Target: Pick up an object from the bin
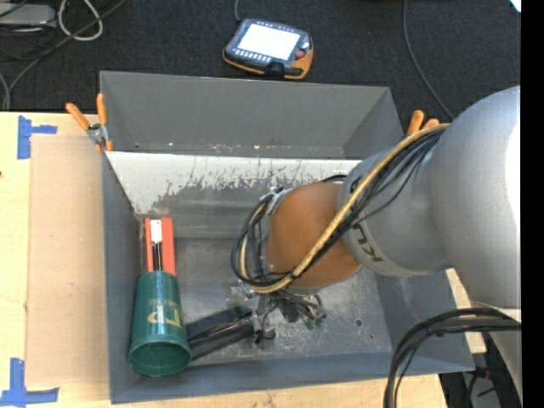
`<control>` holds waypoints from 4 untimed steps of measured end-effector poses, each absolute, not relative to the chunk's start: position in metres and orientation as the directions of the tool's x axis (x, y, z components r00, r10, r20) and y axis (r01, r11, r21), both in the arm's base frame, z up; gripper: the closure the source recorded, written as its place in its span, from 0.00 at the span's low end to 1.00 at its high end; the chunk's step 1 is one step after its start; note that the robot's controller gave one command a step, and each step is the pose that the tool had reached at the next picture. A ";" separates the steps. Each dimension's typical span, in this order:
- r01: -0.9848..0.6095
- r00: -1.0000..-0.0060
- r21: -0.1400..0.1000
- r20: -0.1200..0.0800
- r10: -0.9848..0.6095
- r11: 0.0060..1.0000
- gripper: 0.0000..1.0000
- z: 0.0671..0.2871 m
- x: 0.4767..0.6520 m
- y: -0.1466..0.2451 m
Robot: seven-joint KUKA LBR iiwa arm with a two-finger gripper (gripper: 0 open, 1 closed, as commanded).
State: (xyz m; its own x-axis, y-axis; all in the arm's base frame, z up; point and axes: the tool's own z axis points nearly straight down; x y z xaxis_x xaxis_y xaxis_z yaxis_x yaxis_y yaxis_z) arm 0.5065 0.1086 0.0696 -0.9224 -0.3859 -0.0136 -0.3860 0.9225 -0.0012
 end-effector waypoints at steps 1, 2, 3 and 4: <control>-0.315 -0.949 0.001 -0.014 -0.315 0.949 1.00 0.070 0.488 0.084; -0.315 -0.949 0.001 -0.014 -0.315 0.949 1.00 0.070 0.488 0.084; -0.321 -0.947 0.001 -0.014 -0.321 0.947 1.00 0.070 0.496 0.096; -0.327 -0.945 -0.001 -0.014 -0.327 0.945 1.00 0.070 0.489 0.103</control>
Offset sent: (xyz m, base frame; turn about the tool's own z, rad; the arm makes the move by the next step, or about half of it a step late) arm 0.0000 0.0000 0.0000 0.0000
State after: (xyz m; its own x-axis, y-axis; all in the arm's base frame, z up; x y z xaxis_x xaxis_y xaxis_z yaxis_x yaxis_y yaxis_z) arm 0.4888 0.1029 0.0698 -0.9449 -0.3272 -0.0143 -0.3272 0.9450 -0.0006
